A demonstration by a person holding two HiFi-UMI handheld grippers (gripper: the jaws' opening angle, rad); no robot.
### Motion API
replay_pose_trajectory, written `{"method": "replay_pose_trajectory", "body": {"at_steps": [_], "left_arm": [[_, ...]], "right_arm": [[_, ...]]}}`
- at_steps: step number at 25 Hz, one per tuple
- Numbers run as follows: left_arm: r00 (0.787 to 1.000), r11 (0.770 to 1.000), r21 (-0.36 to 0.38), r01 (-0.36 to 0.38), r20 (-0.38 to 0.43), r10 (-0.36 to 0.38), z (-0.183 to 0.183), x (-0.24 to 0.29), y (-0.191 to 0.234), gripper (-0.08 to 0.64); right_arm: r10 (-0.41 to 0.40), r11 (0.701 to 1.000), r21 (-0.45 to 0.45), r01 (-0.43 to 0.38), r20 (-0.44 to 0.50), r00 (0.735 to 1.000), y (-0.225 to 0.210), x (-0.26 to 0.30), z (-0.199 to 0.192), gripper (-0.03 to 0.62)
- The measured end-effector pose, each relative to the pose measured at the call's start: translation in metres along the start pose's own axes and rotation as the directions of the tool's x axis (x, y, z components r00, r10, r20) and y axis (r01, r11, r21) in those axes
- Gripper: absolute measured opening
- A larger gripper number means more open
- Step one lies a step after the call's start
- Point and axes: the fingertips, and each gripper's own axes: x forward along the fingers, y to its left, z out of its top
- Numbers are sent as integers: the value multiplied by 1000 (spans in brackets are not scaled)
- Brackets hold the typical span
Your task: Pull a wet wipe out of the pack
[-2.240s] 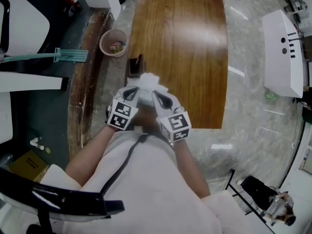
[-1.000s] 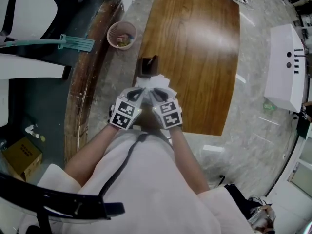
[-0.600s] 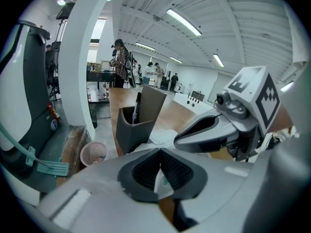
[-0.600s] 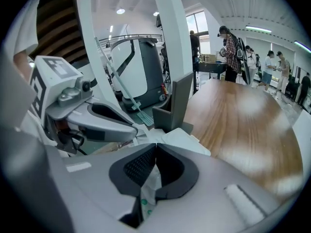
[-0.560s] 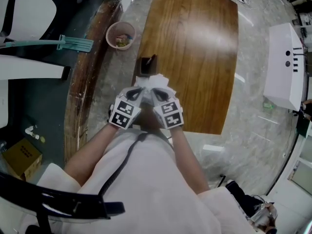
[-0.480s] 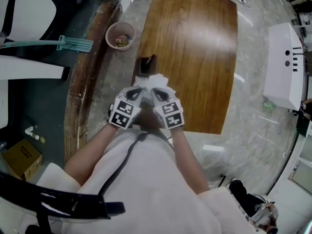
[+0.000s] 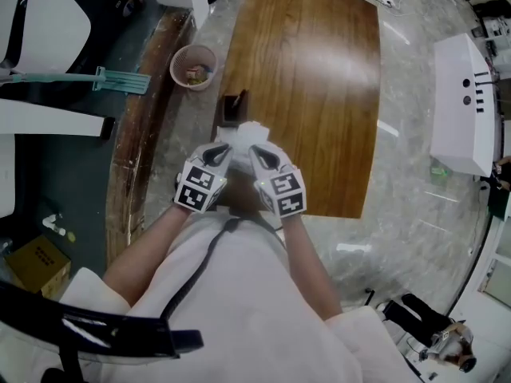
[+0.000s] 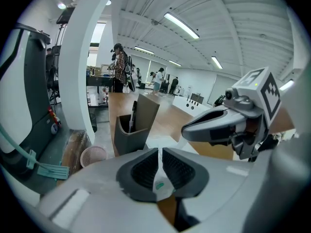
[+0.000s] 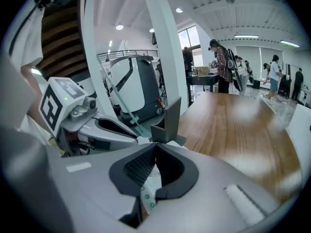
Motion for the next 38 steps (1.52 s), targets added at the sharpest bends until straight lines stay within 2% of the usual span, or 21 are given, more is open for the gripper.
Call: {"method": "replay_pose_trajectory", "body": {"at_steps": [20, 38], "left_arm": [[997, 999, 34, 2, 78, -5, 27, -21, -33, 35], [989, 997, 69, 39, 143, -49, 55, -31, -71, 34]], "right_arm": [[-83, 997, 10, 83, 187, 979, -5, -72, 26, 9], [-161, 987, 35, 158, 315, 935, -18, -143, 42, 9]]}}
